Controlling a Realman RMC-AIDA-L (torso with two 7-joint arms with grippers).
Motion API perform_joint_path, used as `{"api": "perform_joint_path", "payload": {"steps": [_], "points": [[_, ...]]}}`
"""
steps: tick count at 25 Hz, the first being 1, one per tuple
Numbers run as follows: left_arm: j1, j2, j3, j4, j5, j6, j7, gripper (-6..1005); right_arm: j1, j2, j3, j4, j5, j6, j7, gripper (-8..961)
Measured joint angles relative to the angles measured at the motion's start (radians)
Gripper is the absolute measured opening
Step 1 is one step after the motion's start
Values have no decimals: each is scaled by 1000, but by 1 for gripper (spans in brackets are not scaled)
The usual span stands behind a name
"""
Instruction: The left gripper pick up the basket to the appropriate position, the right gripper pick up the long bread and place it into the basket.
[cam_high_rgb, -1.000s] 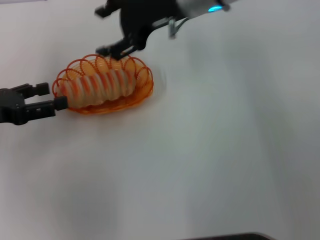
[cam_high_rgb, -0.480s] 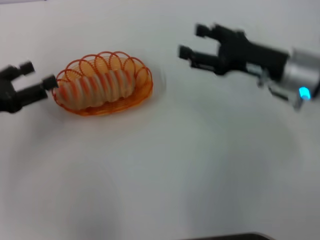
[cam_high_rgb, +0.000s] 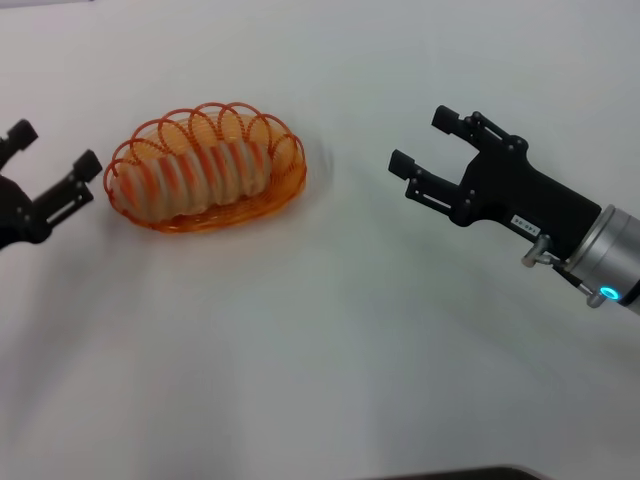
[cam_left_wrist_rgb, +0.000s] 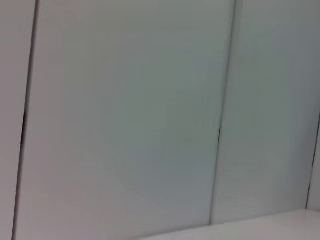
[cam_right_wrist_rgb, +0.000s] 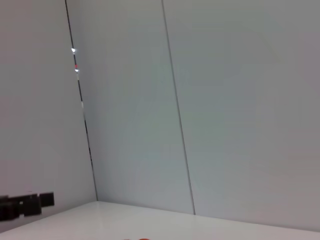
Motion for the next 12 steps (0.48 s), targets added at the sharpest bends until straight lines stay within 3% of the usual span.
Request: {"api": "perform_joint_path", "payload": {"steps": [12], "points": [[18,-2,8,-46,6,-38,37,901,39,0,14,2,2,8,-3,857]]}}
